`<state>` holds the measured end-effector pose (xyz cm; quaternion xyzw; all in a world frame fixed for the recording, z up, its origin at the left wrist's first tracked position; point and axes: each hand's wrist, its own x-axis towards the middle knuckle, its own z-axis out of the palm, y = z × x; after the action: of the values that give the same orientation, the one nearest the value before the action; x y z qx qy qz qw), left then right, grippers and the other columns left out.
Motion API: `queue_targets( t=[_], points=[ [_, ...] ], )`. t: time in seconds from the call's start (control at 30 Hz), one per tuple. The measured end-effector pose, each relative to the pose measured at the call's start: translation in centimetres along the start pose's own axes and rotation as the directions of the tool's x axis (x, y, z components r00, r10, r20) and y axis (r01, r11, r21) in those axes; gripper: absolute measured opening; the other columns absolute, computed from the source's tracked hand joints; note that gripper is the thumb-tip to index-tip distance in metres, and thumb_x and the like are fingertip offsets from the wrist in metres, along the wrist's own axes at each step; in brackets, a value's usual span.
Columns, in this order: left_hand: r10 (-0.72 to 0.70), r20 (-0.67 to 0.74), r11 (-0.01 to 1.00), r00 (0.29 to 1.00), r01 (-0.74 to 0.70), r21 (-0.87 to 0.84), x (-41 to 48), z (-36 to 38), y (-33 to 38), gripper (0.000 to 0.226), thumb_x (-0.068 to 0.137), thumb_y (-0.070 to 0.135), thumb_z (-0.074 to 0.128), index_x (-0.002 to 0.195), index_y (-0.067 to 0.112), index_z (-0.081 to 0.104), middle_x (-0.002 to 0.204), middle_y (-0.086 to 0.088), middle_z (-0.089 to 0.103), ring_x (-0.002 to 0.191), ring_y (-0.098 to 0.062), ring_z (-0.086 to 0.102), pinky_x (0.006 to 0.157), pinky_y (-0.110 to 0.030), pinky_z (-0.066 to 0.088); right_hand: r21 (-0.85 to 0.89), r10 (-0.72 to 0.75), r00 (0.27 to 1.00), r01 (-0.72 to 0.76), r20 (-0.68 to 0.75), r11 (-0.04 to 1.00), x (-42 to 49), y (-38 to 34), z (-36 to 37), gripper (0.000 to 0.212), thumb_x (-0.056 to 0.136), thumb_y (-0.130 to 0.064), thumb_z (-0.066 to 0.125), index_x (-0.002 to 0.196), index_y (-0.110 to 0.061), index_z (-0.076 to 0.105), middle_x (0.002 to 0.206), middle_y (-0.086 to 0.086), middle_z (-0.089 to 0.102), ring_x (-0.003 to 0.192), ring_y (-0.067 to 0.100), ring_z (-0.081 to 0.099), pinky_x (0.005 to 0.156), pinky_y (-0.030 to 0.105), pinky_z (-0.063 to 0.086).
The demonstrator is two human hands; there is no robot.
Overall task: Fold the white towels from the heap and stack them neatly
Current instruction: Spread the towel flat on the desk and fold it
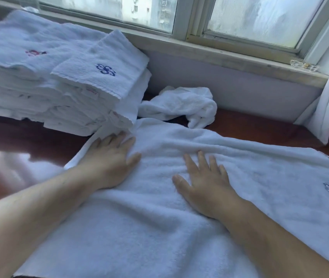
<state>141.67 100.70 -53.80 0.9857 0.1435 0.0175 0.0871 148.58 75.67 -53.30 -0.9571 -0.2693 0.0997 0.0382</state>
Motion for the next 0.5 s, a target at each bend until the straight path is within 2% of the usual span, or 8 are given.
queue_targets(
  t=[0.13, 0.2, 0.23, 0.27, 0.33, 0.4, 0.43, 0.5],
  points=[
    [-0.066, -0.051, 0.994, 0.997, 0.07, 0.079, 0.2, -1.3, 0.8, 0.052, 0.101, 0.048, 0.029, 0.147, 0.025, 0.036, 0.159, -0.002, 0.03, 0.141, -0.028, 0.029, 0.114, -0.042, 0.024, 0.029, -0.004, 0.999, 0.003, 0.033, 1.0, -0.8, -2.6, 0.2, 0.077, 0.095, -0.071, 0.017, 0.159, -0.035, -0.006, 0.166, 0.005, -0.021, 0.151, 0.033, -0.024, 0.122, 0.051, -0.013],
    [-0.09, -0.038, 0.996, 0.995, 0.089, -0.029, 0.7, -2.2, 2.7, 0.041, 0.1, 0.038, 0.036, 0.136, 0.023, 0.047, 0.148, -0.004, 0.042, 0.134, -0.029, 0.037, 0.107, -0.041, 0.03, 0.092, -0.042, 0.999, 0.041, 0.013, 0.995, -0.7, -3.0, -0.8, 0.062, 0.098, -0.063, 0.028, 0.154, -0.036, 0.03, 0.165, 0.008, 0.014, 0.152, 0.036, 0.006, 0.123, 0.049, 0.012],
    [-0.093, -0.026, 0.992, 0.995, 0.09, -0.085, 0.8, -2.4, 3.5, 0.04, 0.1, 0.038, 0.036, 0.136, 0.025, 0.049, 0.147, -0.004, 0.044, 0.133, -0.028, 0.038, 0.106, -0.04, 0.031, 0.179, -0.082, 0.995, 0.092, -0.065, 0.98, -0.7, -2.6, -1.5, 0.044, 0.098, -0.055, 0.034, 0.128, -0.033, 0.057, 0.144, 0.005, 0.046, 0.139, 0.031, 0.035, 0.109, 0.043, 0.034],
    [-0.083, -0.018, 0.992, 0.996, 0.081, -0.1, 0.6, -2.2, 4.0, 0.042, 0.099, 0.041, 0.035, 0.137, 0.027, 0.047, 0.148, -0.004, 0.043, 0.134, -0.028, 0.037, 0.107, -0.041, 0.03, 0.269, -0.089, 0.98, 0.135, -0.177, 0.954, -0.9, -1.8, -2.1, 0.032, 0.097, -0.046, 0.039, 0.092, -0.026, 0.063, 0.11, -0.001, 0.061, 0.11, 0.021, 0.054, 0.084, 0.035, 0.044],
    [-0.065, 0.011, 0.997, 0.998, 0.065, -0.048, -0.3, -1.2, 4.2, 0.053, 0.099, 0.052, 0.029, 0.148, 0.033, 0.035, 0.159, -0.005, 0.029, 0.144, -0.027, 0.024, 0.116, -0.045, 0.019, 0.278, -0.031, 0.92, 0.15, -0.391, 0.949, -1.6, 0.7, -2.9, 0.033, 0.094, -0.034, 0.042, 0.065, -0.02, 0.047, 0.076, -0.005, 0.055, 0.079, 0.018, 0.053, 0.062, 0.034, 0.038],
    [-0.071, 0.064, 0.997, 0.995, 0.073, -0.037, -1.0, -0.2, 3.9, 0.063, 0.098, 0.059, 0.023, 0.156, 0.038, 0.016, 0.167, -0.002, 0.004, 0.152, -0.023, 0.002, 0.122, -0.048, 0.002, 0.19, 0.062, 0.903, 0.022, -0.426, 0.982, -1.8, 3.9, -2.8, 0.028, 0.096, -0.036, 0.038, 0.085, -0.028, 0.063, 0.1, -0.002, 0.064, 0.102, 0.024, 0.054, 0.081, 0.037, 0.043],
    [-0.07, 0.077, 0.996, 0.995, 0.074, -0.047, -1.1, 0.1, 3.8, 0.064, 0.098, 0.061, 0.021, 0.157, 0.039, 0.01, 0.168, 0.0, -0.002, 0.153, -0.021, -0.005, 0.122, -0.049, -0.002, 0.136, 0.144, 0.928, -0.103, -0.344, 0.985, -1.9, 5.5, -2.5, 0.036, 0.098, -0.043, 0.035, 0.115, -0.033, 0.064, 0.129, 0.002, 0.06, 0.125, 0.029, 0.047, 0.1, 0.04, 0.039],
    [-0.07, 0.083, 0.996, 0.994, 0.075, -0.053, -1.0, 0.1, 3.9, 0.065, 0.097, 0.062, 0.02, 0.157, 0.04, 0.007, 0.168, 0.001, -0.006, 0.153, -0.02, -0.008, 0.122, -0.05, -0.004, 0.09, 0.305, 0.943, -0.295, -0.134, 0.951, -2.1, 8.4, -1.6, 0.058, 0.099, -0.059, 0.023, 0.154, -0.042, 0.029, 0.166, 0.002, 0.018, 0.152, 0.033, 0.011, 0.121, 0.047, 0.011]
  ],
)
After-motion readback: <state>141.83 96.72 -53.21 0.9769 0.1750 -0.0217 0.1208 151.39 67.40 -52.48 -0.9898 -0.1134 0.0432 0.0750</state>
